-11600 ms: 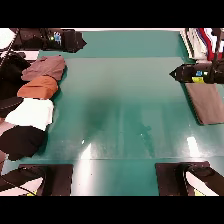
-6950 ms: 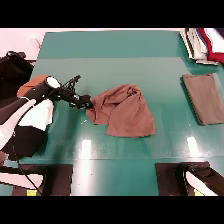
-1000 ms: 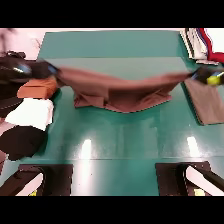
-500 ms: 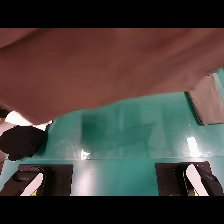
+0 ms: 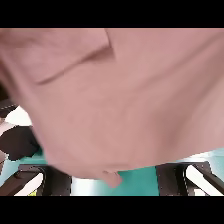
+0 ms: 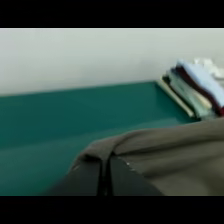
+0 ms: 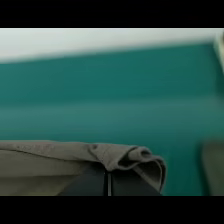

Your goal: Fold the shirts.

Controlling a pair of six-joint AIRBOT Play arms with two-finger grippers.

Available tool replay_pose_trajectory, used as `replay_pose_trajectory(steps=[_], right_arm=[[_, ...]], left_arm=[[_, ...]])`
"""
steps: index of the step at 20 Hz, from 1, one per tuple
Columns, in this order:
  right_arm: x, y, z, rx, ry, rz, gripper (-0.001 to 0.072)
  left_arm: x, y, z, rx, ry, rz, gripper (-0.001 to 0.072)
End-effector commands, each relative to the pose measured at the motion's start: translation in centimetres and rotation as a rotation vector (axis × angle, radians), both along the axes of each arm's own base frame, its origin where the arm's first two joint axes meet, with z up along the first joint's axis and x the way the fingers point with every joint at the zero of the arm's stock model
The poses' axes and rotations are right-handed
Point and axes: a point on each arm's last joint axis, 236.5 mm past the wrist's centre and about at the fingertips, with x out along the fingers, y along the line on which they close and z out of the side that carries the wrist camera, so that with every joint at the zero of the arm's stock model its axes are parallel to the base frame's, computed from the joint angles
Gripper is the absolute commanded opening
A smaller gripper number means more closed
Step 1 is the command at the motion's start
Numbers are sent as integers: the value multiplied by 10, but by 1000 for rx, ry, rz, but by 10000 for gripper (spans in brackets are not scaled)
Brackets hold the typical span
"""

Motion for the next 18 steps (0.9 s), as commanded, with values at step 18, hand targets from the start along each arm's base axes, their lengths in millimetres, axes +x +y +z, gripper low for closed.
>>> replay_pose_trajectory(steps=[18], right_arm=[[132,9,-295,16,720,121,16]], left_arm=[[171,23,-370,1,879,-61,26]])
